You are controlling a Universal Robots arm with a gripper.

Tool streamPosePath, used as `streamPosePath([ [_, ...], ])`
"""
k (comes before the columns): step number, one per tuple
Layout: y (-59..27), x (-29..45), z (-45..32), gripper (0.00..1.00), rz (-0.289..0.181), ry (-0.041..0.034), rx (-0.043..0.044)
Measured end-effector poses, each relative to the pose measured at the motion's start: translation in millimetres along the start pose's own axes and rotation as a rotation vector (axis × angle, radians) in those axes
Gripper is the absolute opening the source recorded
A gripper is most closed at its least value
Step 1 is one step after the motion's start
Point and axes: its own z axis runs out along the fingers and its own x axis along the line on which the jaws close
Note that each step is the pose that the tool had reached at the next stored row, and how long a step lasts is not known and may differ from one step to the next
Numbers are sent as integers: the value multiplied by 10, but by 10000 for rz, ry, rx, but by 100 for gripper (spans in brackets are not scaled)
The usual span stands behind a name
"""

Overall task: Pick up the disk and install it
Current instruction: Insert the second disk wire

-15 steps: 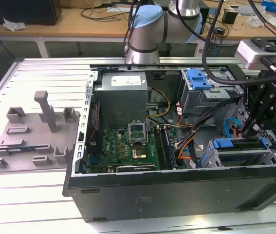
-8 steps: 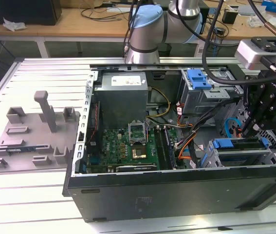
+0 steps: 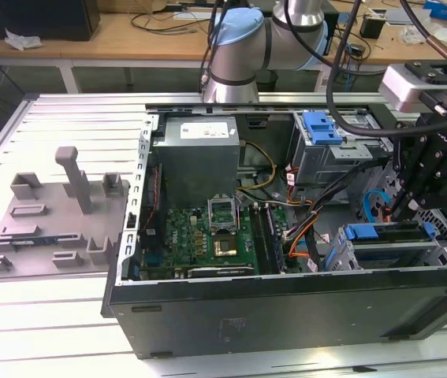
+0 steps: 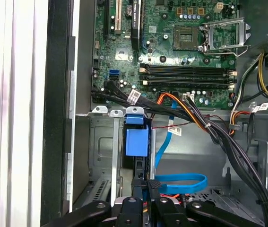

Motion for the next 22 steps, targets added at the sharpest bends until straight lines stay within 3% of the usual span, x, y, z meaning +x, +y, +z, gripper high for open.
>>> streamPosePath([
  [22, -13, -10, 46, 16, -8, 2, 0],
])
